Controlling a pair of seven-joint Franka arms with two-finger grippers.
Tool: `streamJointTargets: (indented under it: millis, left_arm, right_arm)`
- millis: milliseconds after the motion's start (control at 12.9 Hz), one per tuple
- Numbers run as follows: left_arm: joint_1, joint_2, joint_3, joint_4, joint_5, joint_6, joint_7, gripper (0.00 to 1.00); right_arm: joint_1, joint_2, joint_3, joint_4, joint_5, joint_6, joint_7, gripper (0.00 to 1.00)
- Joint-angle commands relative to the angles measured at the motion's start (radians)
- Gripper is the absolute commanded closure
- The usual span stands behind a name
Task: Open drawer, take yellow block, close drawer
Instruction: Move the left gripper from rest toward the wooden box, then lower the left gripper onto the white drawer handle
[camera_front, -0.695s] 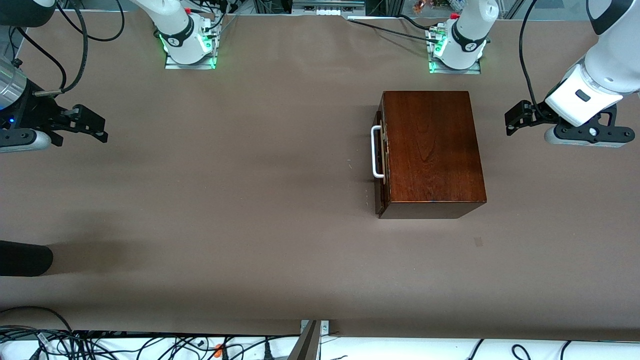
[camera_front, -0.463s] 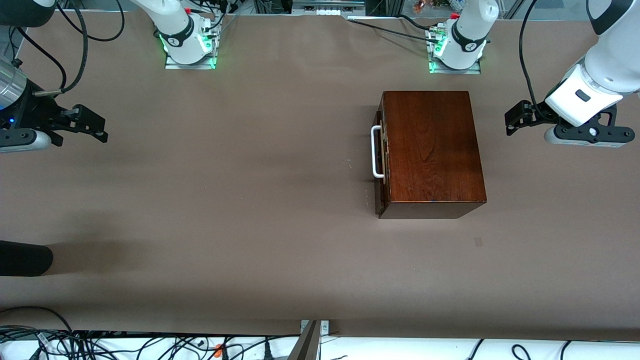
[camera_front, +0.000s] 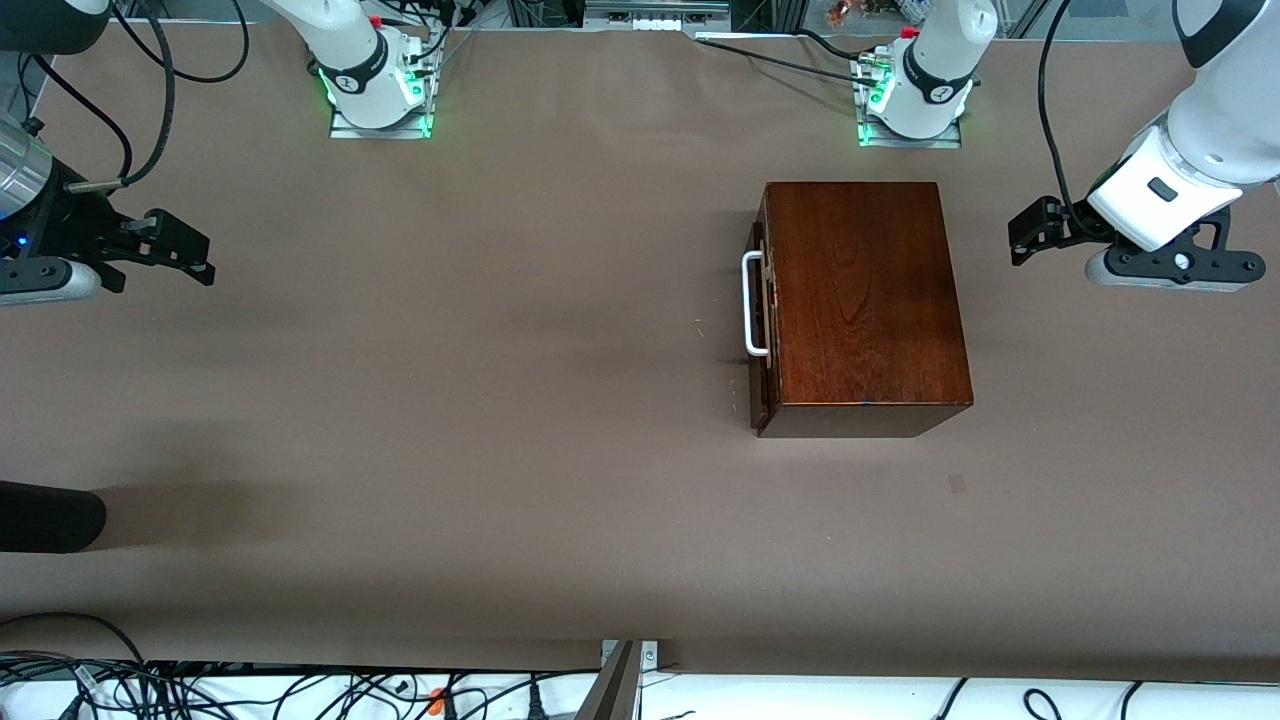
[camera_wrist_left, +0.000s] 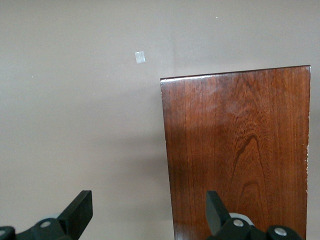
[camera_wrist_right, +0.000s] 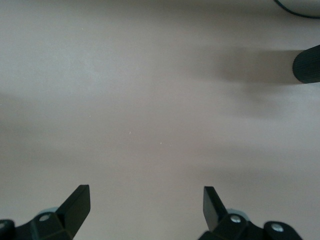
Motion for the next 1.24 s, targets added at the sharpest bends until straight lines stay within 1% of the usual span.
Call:
streamJointTargets:
  millis: [0,232,463,618,695,849,1004,1158]
  left_arm:
    - [-0.013,0.013,-0.005,0.034,-0.02,-0.038,-0.001,0.0]
    - [-0.014,0.03,-0.03,0.034,-0.017,-0.064,0.002,0.0]
    - [-0.016,0.036,-0.039,0.031,-0.019,-0.069,0.019,0.0]
    - [-0.016,0.062,-0.103,0.03,-0.02,-0.064,0.016,0.0]
    - [-0.016,0.085,-0.146,0.034,-0.02,-0.053,0.003,0.0]
    - [-0.016,0.12,-0.22,0.034,-0.02,0.012,-0.049,0.0]
    - [-0.017,0.169,-0.307,0.034,-0.012,0.066,-0.136,0.0]
    - [-0.045,0.223,-0.373,0.034,-0.006,0.133,-0.298,0.0]
  right_arm:
    - [-0.011,0.006,0.003,0.016,0.018,-0.004,-0.002,0.0]
    - [-0.011,0.006,0.003,0.016,0.018,-0.003,-0.002,0.0]
    - [-0.011,0.006,0.003,0.016,0.018,-0.004,-0.002,0.0]
    - [-0.011,0.006,0.003,0.016,0.018,-0.004,-0.002,0.0]
    - [-0.011,0.006,0.003,0.016,0.018,-0.004,-0.002,0.0]
    - [-0.011,0.006,0.003,0.016,0.018,-0.004,-0.002,0.0]
    - [-0.012,0.006,0.003,0.016,0.018,-0.004,-0.002,0.0]
    - [-0.011,0.006,0.003,0.016,0.018,-0.004,-0.002,0.0]
